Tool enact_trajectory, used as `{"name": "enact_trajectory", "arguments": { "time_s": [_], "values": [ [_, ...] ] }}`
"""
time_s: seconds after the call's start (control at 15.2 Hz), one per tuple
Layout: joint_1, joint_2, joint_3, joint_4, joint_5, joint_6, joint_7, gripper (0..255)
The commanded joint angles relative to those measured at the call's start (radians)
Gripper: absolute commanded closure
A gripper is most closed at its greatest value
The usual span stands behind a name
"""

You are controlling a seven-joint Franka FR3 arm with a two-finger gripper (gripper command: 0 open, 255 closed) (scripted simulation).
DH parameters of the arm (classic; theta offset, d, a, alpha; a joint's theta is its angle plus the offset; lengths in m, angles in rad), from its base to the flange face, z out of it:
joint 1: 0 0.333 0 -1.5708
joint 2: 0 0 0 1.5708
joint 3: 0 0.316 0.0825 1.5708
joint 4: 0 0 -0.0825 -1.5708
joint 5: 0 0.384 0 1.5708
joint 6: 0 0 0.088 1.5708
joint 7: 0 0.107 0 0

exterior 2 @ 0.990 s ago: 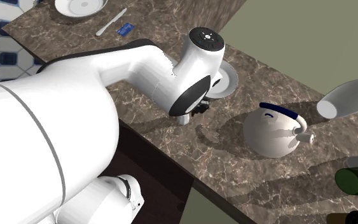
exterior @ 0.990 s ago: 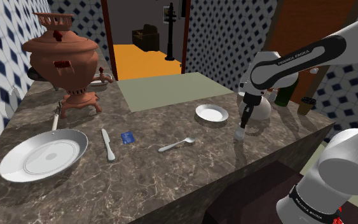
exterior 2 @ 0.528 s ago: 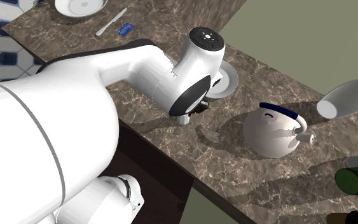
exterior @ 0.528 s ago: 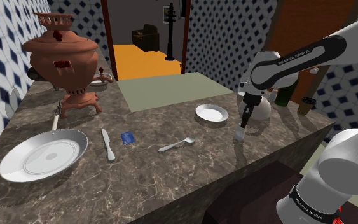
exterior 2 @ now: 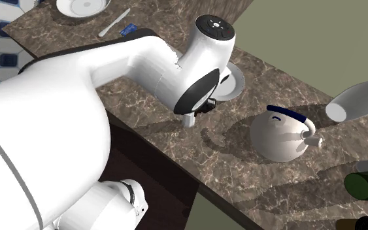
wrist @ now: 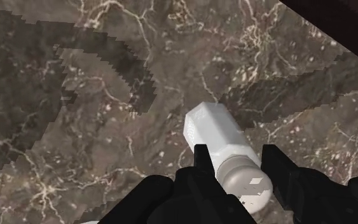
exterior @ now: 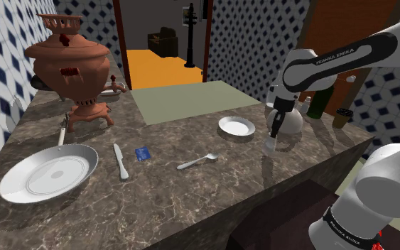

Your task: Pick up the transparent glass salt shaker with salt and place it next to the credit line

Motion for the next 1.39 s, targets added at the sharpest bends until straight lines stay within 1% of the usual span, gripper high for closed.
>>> {"name": "enact_trajectory", "arguments": {
  "time_s": [0.0,0.66,1.32],
  "values": [
    [-0.001,-0.016,0.005,0.014,-0.001,-0.03,0.004,255],
    [-0.002,-0.077,0.024,0.107,0.0,-0.184,0.017,255],
    [0.0,-0.108,0.04,0.22,0.006,-0.327,0.026,255]
  ]
}}
